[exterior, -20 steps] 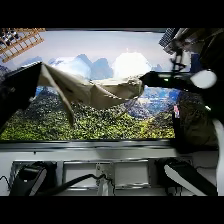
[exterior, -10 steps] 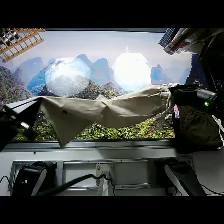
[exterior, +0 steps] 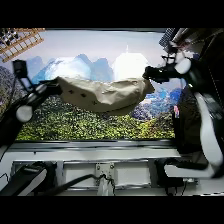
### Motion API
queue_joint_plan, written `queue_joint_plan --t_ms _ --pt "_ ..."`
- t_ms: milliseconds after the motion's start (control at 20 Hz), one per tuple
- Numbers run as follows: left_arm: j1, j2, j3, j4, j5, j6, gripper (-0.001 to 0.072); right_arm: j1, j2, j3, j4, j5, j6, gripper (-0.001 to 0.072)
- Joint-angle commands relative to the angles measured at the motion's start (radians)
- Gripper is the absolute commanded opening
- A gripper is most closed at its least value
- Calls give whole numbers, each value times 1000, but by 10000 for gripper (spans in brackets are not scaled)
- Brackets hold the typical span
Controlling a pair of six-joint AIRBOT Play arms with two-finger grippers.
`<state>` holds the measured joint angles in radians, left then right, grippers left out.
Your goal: Fold the clothes and pants, and hang the long-sleeved shirts on hangers.
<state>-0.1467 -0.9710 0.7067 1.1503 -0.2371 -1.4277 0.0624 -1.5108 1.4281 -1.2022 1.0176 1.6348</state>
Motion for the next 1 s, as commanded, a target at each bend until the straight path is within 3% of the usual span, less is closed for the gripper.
queue_joint_plan --t_ms 0,50,100,150,200,300,400,650,850,950 --pt "28 -280 169 -113 -75 -54 98 1 -219 229 49 93 -4 555" --pt "48 -303 219 -113 -144 -54 286 0 -204 240 23 100 -4 553" --pt "72 -308 250 -112 -191 -54 414 -1 -180 241 -37 114 -4 550" --pt "102 -301 267 -112 -230 -54 430 0 -161 240 -114 147 -4 511" --pt "133 -288 270 -113 -263 -55 429 0 -145 231 -177 190 0 437" --pt "203 -256 270 -112 -373 -56 396 -9 -103 156 -209 204 10 431" --pt "244 -232 269 -111 -476 -54 396 -21 -59 40 -201 128 50 393" --pt "235 -192 241 -112 -546 -54 396 -58 -105 -59 126 -83 92 427" --pt "216 -190 221 -112 -575 -54 396 -58 -177 -60 190 -83 117 503" --pt "215 -190 220 -112 -575 -54 396 -54 -208 -64 192 -67 119 503"
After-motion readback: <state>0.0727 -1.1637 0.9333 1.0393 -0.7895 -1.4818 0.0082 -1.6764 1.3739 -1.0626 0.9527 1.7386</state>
